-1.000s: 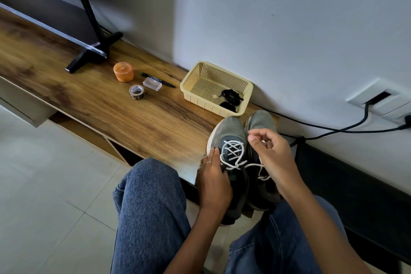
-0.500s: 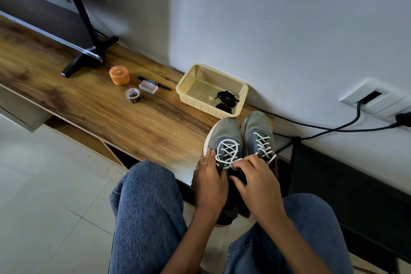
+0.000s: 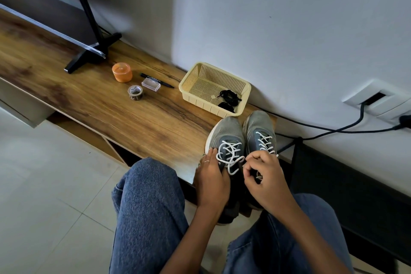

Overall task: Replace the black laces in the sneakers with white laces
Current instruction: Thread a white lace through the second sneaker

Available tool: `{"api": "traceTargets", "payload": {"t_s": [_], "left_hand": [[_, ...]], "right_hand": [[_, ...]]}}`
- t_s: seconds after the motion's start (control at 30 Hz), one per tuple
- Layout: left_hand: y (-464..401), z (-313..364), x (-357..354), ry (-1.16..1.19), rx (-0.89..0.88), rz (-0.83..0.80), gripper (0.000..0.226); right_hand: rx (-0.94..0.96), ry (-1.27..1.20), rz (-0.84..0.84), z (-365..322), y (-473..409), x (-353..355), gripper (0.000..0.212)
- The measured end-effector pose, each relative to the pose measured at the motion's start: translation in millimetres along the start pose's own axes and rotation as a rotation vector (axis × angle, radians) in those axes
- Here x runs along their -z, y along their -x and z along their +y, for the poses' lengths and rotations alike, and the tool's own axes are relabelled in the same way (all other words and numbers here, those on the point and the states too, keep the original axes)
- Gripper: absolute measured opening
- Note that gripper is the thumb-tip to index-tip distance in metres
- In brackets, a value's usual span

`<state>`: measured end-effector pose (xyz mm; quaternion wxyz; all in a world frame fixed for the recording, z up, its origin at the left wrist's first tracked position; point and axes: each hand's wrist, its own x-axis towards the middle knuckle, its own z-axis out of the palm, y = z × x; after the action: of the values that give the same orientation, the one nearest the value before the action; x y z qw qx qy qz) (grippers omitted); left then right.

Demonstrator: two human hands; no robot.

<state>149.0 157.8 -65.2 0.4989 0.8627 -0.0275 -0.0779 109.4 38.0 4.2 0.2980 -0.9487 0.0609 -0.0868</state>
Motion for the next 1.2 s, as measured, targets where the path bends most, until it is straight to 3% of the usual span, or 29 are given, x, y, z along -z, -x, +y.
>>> {"api": "traceTargets", "payload": {"t_s": [0.07, 0.23, 0.3, 0.37, 0.6, 0.77, 0.93, 1.2], "left_hand": [[0.6, 1.6, 0.2, 0.001, 0.007, 0.001, 0.046], [1.9, 2.0, 1.2, 0.014, 0.014, 0.001, 0.041], [2.0, 0.7, 1.1, 0.006, 0.023, -0.004, 0.043], [1.5, 0.5, 0.6, 0.013, 0.013, -0.011, 0.045], [-0.8, -2.9, -1.4, 0.011, -0.006, -0.014, 0.050], [-0.5, -2.3, -1.4, -0.016, 0.015, -0.028, 0.054], [-0.5, 0.6, 0.0, -0.025, 0.012, -0.028, 0.054], [-0.5, 1.0, -1.0, -0.005, 0.006, -0.001, 0.051]], "right_hand": [[-0.031, -0.019, -0.031, -2.5, 1.6, 0.9, 0.005], [-0.093, 0.207, 0.006, -17.0, 1.5, -15.1, 0.036], [-0.098, 0.229, 0.026, -20.4, 0.6, -23.1, 0.026], [-0.153, 0.152, 0.038, -22.8, -1.0, -23.6, 0.012], [-0.272, -0.365, -0.264, -32.6, 3.3, 18.9, 0.020], [-0.286, -0.463, -0.262, -33.2, 0.1, 30.2, 0.033], [-0.299, -0.436, -0.257, -33.2, -4.2, 29.0, 0.017], [-0.398, -0.521, -0.318, -25.0, -3.2, 34.3, 0.021]]}}
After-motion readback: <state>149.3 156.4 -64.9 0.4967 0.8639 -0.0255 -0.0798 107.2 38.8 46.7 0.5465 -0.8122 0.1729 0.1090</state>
